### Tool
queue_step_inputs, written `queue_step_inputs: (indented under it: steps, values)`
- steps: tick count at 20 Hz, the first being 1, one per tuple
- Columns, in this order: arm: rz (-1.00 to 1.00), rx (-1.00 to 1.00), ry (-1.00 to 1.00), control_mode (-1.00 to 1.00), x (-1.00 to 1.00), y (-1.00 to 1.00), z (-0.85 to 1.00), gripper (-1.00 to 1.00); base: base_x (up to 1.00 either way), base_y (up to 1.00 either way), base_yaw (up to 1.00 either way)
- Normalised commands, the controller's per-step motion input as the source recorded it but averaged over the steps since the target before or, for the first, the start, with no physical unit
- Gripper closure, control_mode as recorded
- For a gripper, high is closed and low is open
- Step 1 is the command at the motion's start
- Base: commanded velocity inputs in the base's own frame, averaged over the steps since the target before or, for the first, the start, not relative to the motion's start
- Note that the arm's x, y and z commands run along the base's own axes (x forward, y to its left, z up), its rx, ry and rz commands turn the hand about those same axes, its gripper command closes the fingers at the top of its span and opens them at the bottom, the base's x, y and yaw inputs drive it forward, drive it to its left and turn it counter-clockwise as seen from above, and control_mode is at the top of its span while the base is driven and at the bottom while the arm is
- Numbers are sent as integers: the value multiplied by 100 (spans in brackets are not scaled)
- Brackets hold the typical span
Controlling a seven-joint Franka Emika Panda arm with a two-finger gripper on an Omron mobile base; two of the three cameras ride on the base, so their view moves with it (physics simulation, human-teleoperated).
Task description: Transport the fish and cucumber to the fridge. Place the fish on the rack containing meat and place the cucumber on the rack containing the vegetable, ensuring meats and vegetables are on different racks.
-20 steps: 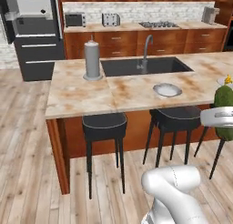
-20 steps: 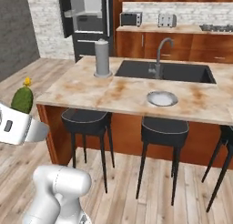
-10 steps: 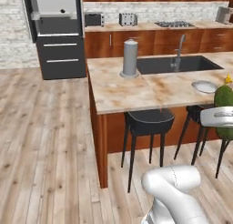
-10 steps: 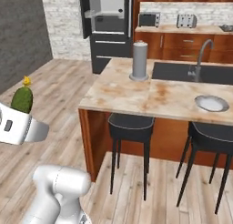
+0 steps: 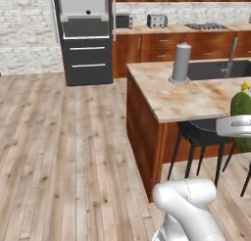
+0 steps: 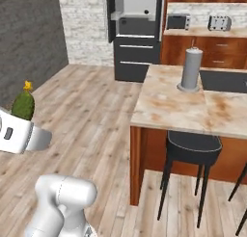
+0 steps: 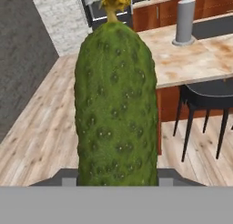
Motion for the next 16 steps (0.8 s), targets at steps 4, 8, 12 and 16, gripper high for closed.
queue_step_inputs:
  steps: [4,8,12,16]
  values:
    - [0,0,0,100,0,0,0,100,63,100,0]
    - [0,0,0,100,0,0,0,100,97,100,0]
    - [0,0,0,100,0,0,0,100,100,70,-7]
    - [0,0,0,100,0,0,0,100,100,48,-7]
